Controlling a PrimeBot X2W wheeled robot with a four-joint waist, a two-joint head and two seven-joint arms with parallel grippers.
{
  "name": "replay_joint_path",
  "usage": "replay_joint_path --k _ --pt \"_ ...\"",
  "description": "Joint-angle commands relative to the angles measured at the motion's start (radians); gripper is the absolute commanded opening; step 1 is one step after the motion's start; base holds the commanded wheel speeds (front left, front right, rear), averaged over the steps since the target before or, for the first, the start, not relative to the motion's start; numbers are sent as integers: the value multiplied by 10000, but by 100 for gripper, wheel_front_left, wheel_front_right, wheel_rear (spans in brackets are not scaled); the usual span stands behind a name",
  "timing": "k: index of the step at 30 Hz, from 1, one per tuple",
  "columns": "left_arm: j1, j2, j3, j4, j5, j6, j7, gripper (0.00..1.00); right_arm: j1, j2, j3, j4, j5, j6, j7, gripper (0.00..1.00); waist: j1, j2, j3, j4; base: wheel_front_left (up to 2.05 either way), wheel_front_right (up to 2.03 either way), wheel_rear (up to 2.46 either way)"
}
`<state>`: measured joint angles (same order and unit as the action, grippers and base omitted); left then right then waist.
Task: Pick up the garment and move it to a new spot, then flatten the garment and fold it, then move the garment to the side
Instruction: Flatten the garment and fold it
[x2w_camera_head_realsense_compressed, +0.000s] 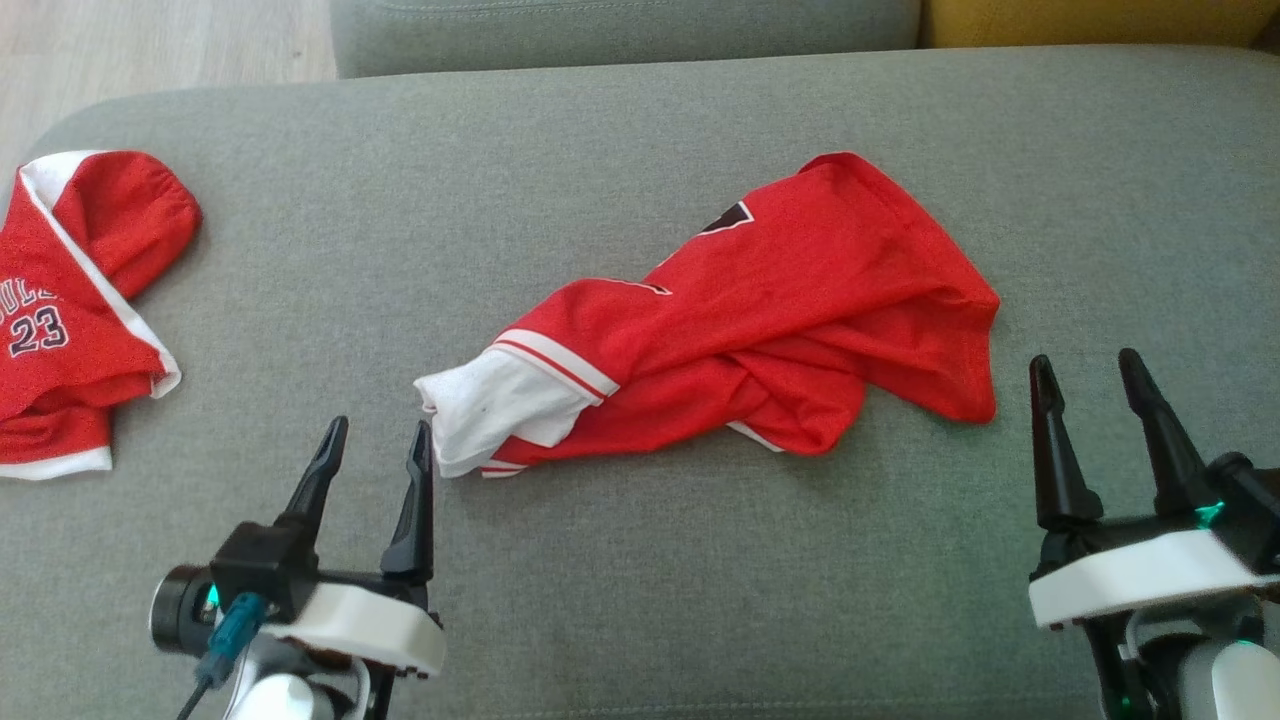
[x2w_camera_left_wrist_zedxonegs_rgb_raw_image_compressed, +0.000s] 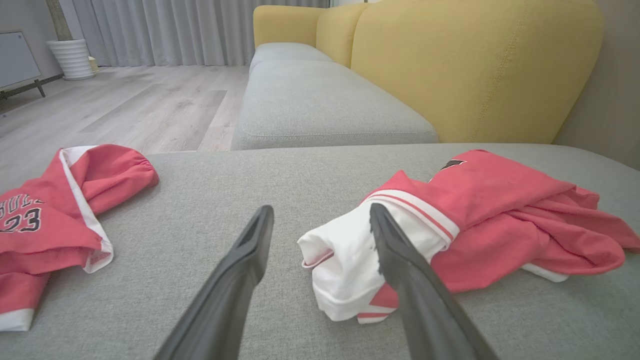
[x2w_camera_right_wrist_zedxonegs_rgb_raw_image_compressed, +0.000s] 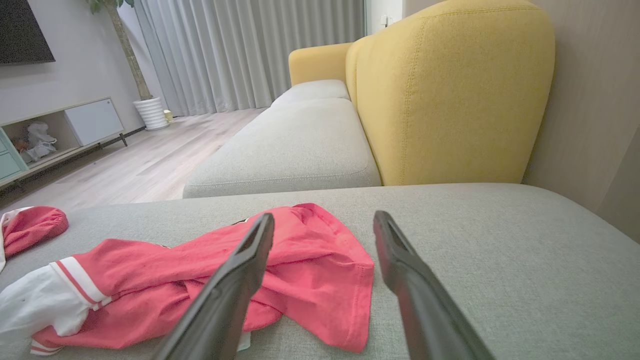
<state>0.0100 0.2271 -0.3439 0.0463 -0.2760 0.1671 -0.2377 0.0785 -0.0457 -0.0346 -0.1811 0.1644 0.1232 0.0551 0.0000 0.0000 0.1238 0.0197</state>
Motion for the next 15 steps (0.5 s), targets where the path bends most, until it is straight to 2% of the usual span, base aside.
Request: replay_joint_path --k 1,8,13,15 --pt "-453 183 291 -227 -55 -2 15 100 -143 -45 283 -405 -66 75 44 100 0 0 12 14 0 0 0" --pt "-628 154 158 -122 -97 -107 13 100 -178 -45 328 -379 -22 75 81 100 0 0 93 72 0 0 0" --pt "-967 -10 -255 400 -606 -749 759 100 -259 -45 376 -342 102 75 114 100 0 0 296 107 0 0 0" --pt "-1066 -50 -316 593 -736 -876 956 100 -284 -45 408 -334 109 75 120 100 0 0 353 105 0 0 0"
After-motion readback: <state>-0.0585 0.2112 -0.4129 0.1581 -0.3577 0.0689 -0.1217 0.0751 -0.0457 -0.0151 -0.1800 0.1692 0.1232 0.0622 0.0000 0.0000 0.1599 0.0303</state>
